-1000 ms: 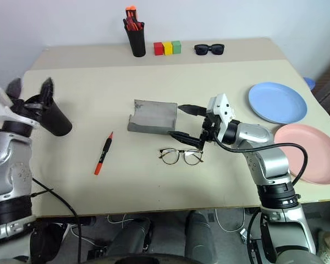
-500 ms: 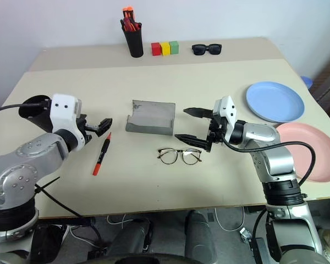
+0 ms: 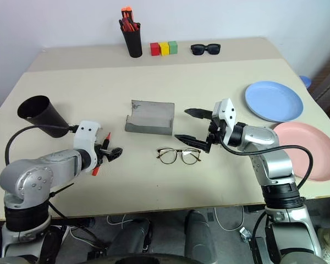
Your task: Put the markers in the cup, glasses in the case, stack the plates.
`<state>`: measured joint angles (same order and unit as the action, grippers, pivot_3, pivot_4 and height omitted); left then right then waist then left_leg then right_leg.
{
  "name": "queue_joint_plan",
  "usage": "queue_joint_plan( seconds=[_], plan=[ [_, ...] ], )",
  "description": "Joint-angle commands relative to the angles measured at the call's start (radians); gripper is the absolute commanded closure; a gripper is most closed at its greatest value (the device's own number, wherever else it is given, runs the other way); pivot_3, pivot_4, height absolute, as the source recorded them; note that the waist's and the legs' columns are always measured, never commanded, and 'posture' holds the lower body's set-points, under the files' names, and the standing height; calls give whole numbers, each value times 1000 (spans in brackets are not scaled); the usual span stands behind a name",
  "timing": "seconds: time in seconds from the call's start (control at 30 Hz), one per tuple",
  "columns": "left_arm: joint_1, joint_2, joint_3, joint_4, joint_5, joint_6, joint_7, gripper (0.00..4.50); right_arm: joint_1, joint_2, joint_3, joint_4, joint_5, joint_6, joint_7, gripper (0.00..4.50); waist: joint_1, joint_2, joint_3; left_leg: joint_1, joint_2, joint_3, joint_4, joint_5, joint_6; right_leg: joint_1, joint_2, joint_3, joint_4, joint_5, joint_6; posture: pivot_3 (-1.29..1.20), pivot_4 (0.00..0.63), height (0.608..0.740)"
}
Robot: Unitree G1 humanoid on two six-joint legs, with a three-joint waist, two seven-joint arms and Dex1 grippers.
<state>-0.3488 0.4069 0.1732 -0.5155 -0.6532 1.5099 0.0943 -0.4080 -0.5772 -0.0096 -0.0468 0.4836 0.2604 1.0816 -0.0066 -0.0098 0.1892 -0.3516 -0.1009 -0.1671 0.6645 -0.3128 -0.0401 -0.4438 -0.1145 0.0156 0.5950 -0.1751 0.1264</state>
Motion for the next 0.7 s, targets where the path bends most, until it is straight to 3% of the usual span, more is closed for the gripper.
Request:
queue_joint_plan(
  seconds=[0.03, 0.23, 0.33, 0.43, 0.7],
  plan=[
    [-39, -23, 18, 22, 53, -45, -8, 1345, 0, -4, -16, -45, -2, -18, -10, 0, 0, 0, 0, 0, 0, 0, 0, 0, 0, 0, 0, 0, 0, 0, 0, 0, 150, 740],
    [-34, 2, 22, 14, 68, -5, -74, 4471, -11, -3, -16, -33, -9, -21, -19, 0, -5, 0, 0, 0, 0, 0, 0, 0, 0, 0, 0, 0, 0, 0, 0, 0, 150, 740],
    [-53, 20, 41, -4, 70, -21, -107, 4471, -19, 0, -11, -22, -15, -27, -21, 0, -4, 0, 0, 0, 0, 0, 0, 0, 0, 0, 0, 0, 0, 0, 0, 0, 150, 740],
    [-117, 52, 58, -7, 111, -153, -123, 4471, -30, 5, -6, -12, -21, -32, -22, 0, -3, 0, 0, 0, 0, 0, 0, 0, 0, 0, 0, 0, 0, 0, 0, 0, 150, 740],
    [-234, 89, 123, 143, 360, -879, -144, 4471, -57, 22, 2, 13, -33, -39, -18, 0, -4, 0, 0, -1, 0, 1, 0, 3, -6, 0, -1, 0, -2, 0, 0, 0, 150, 740]
  ],
)
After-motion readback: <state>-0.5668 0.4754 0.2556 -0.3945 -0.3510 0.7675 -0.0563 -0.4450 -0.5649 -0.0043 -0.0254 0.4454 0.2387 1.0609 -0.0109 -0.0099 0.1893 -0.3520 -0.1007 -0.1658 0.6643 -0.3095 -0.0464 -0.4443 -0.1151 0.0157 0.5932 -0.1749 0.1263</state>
